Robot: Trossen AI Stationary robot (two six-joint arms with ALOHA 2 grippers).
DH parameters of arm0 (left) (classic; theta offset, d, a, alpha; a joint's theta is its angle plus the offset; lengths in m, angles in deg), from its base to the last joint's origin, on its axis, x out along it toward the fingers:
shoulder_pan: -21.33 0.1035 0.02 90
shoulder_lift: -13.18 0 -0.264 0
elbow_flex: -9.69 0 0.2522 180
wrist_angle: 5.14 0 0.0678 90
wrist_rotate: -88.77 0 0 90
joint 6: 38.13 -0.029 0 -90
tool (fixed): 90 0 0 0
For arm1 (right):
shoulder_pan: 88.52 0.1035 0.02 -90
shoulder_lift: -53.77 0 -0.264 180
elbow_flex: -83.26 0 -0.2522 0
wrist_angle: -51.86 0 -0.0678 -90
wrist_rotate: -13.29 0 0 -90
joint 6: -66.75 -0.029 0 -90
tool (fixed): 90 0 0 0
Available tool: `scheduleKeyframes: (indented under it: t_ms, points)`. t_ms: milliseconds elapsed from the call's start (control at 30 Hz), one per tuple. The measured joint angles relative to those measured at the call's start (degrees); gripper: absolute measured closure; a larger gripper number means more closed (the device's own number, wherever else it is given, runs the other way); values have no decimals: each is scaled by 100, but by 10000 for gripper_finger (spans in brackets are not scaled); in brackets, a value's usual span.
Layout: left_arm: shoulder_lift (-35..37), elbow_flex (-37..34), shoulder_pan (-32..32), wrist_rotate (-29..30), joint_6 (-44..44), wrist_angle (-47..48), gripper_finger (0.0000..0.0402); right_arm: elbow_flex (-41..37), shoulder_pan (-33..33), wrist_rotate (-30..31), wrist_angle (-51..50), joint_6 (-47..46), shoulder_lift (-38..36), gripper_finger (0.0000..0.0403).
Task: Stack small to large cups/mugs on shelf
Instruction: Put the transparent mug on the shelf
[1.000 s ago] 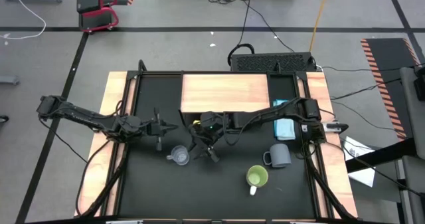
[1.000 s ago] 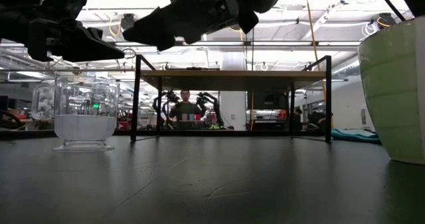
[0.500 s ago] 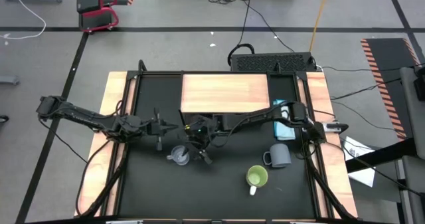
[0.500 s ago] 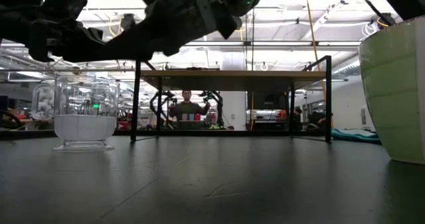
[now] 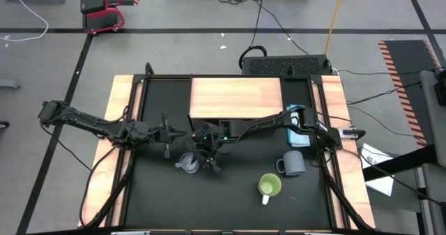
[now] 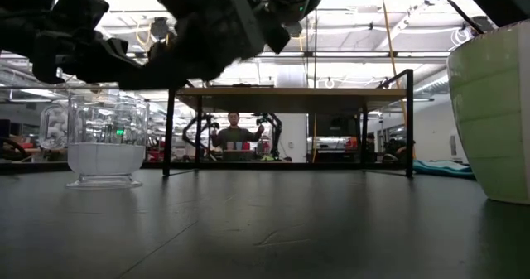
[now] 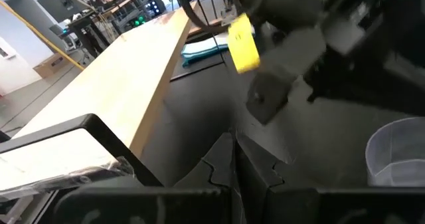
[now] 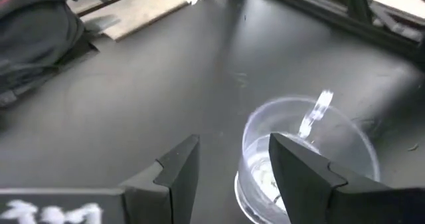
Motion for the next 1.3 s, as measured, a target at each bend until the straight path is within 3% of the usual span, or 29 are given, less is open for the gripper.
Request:
scheduleKeyframes:
  t_ms: [133, 533, 933, 1300]
  points:
    - [1, -2, 0, 0, -11, 27, 382, -10, 0, 290, 61, 91, 73, 232]
    - [0, -2, 0, -11, -11, 80, 382, -3, -39, 391, 412, 68, 199, 233]
    - [0, -2, 0, -18, -52, 186, 382, -3, -2, 462, 434, 82, 200, 287]
    - [2, -2, 0, -18, -48, 194, 382, -3, 8, 440, 525, 94, 312, 294]
